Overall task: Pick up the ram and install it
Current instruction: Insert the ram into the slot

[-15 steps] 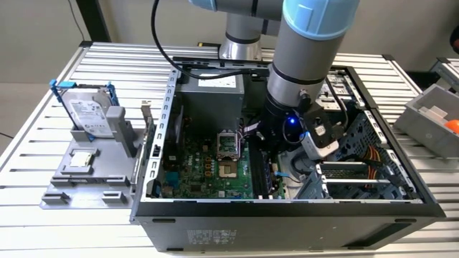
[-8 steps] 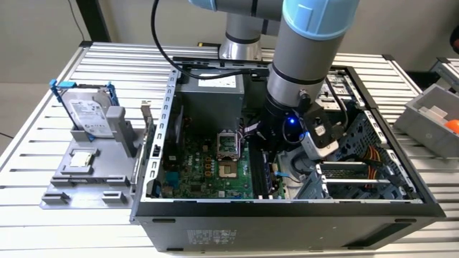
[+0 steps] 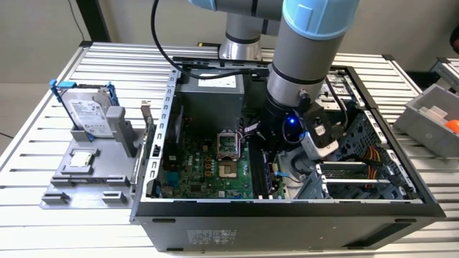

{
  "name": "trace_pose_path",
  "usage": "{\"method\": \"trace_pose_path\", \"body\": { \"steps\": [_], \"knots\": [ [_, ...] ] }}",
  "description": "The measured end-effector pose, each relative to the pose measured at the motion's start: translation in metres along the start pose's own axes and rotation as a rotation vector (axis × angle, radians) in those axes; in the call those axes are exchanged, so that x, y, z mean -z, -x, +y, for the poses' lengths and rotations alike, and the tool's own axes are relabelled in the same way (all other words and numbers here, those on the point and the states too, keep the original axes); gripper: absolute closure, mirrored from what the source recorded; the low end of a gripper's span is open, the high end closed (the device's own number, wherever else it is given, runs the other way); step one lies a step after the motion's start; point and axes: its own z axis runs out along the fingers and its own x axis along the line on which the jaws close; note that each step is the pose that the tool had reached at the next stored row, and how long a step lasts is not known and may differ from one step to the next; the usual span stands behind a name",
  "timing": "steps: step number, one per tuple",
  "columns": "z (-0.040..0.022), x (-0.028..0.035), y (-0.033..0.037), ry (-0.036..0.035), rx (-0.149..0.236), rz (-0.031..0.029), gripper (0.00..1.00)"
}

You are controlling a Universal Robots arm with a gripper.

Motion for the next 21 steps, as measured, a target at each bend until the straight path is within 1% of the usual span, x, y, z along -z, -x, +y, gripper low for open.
{"method": "trace_pose_path", "body": {
  "steps": [21],
  "knots": [
    [0.0000, 0.0000, -0.0005, 0.0005, 0.000, 0.0000, 1.00]
  ]
}}
